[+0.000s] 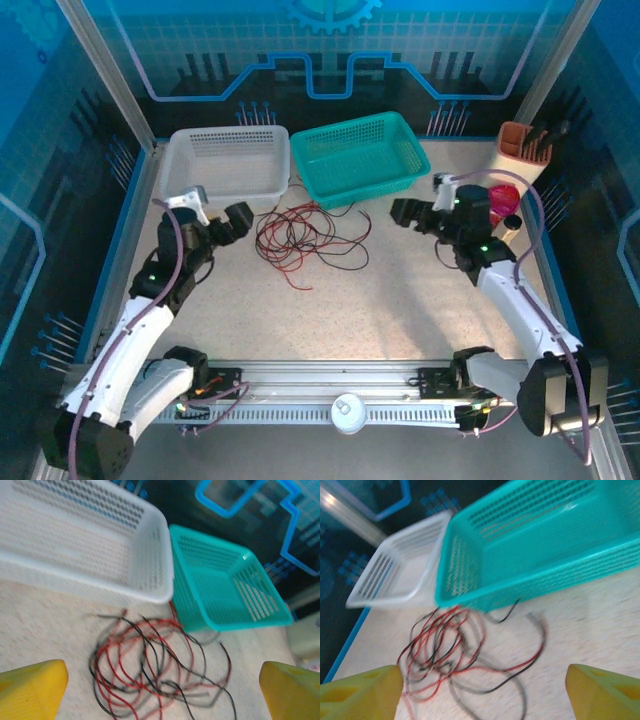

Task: Untangle the cables

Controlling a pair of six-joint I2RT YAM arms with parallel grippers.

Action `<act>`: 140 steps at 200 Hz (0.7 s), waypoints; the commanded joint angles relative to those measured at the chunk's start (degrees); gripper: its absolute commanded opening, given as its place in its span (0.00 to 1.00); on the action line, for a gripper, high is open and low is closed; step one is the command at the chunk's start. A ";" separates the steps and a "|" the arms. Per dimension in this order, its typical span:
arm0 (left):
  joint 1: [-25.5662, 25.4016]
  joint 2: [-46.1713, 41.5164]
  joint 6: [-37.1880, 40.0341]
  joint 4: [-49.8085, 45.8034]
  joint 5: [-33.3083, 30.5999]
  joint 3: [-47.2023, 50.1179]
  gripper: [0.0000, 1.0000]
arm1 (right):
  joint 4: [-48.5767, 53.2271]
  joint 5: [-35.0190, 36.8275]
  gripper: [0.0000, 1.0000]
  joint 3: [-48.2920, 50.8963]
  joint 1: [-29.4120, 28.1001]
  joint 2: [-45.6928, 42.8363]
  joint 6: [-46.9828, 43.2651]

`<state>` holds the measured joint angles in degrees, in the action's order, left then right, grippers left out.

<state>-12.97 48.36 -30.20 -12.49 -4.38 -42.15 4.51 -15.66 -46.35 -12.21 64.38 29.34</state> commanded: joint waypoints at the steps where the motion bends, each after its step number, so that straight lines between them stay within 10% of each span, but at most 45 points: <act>1: -4.65 0.23 -4.41 -3.05 -1.41 2.57 0.99 | 1.57 0.09 0.85 0.84 -7.76 4.21 4.25; 69: -11.17 2.58 -11.47 1.52 -6.50 8.93 0.99 | -11.07 8.51 0.75 -3.72 -23.60 23.63 15.74; 140: -11.69 0.82 -10.76 0.11 -7.40 8.04 0.99 | -16.79 13.37 0.67 -10.54 -26.29 35.13 20.30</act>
<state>-24.14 50.24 -40.58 -12.43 -10.74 -32.99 -8.91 -4.80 -54.41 -37.98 96.88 46.89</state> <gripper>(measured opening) 0.992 0.681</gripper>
